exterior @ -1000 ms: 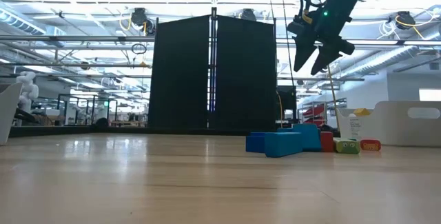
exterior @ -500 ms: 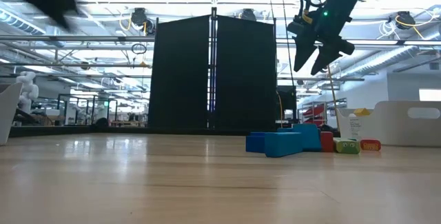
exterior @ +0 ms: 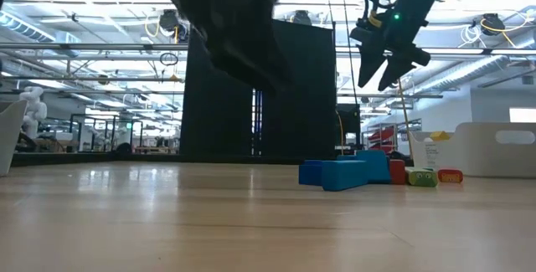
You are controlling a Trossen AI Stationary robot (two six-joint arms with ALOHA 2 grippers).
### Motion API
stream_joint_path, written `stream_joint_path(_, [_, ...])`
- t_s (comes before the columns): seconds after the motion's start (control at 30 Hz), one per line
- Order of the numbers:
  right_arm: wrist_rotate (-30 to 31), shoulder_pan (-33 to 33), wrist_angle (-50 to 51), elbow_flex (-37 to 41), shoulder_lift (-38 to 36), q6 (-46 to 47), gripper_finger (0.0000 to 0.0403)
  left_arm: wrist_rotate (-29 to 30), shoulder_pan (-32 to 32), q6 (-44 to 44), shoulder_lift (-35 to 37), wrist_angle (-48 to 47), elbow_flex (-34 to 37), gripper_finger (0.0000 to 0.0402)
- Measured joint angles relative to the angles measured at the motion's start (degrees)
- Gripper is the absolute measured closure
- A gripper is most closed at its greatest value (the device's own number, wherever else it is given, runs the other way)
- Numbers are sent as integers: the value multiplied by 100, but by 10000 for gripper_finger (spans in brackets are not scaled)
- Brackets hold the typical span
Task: Sort blocks by size
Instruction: Put the blue game piece into the gray bin
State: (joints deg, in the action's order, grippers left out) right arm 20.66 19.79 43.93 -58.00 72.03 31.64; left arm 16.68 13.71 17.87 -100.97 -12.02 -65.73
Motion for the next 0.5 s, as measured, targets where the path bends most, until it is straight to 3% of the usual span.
stream_joint_path(0.3, [1,0,56,0,0,5,112,-778,-420,-1692,-416,571,0,89])
stream_joint_path(0.5, [1,0,56,0,0,44,112,-1244,-519,-2250,-521,768,-1,89])
